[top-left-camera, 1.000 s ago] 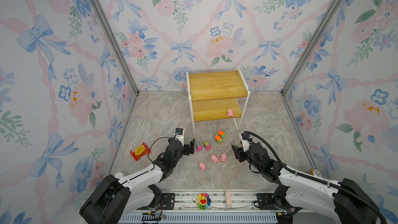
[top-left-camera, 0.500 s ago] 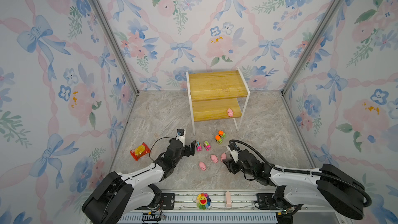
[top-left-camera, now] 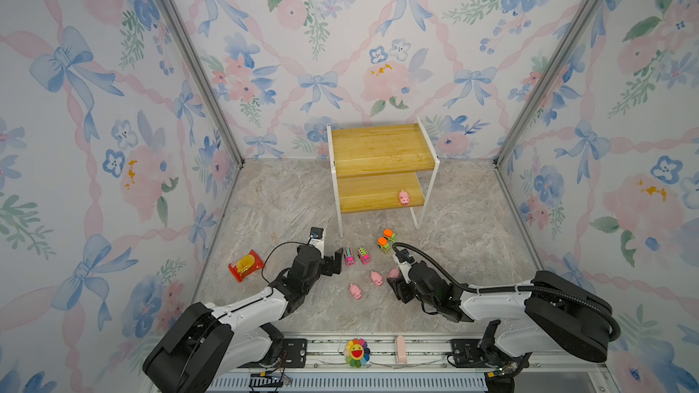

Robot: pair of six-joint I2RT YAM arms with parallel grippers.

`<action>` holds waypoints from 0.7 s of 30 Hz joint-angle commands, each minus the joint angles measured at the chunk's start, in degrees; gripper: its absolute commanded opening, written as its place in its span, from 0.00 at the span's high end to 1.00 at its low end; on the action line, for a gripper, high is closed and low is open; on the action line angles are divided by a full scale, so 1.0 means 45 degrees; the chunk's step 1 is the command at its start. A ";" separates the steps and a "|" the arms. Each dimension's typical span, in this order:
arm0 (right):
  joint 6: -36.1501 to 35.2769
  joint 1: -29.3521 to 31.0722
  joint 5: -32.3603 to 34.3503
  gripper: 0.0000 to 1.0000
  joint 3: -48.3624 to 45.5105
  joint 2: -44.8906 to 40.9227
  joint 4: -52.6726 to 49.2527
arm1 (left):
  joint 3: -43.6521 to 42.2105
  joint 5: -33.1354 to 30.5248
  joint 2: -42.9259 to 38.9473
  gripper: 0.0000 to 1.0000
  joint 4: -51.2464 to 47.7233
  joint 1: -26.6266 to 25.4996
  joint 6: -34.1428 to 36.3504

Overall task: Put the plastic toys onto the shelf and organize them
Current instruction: 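Move the right gripper back down over another pink pig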

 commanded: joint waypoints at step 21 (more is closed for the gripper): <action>-0.0537 -0.2328 -0.1748 0.39 -0.0607 -0.2505 -0.1493 | 0.0151 -0.0038 0.0634 0.02 -0.0078 -0.0185 -0.0264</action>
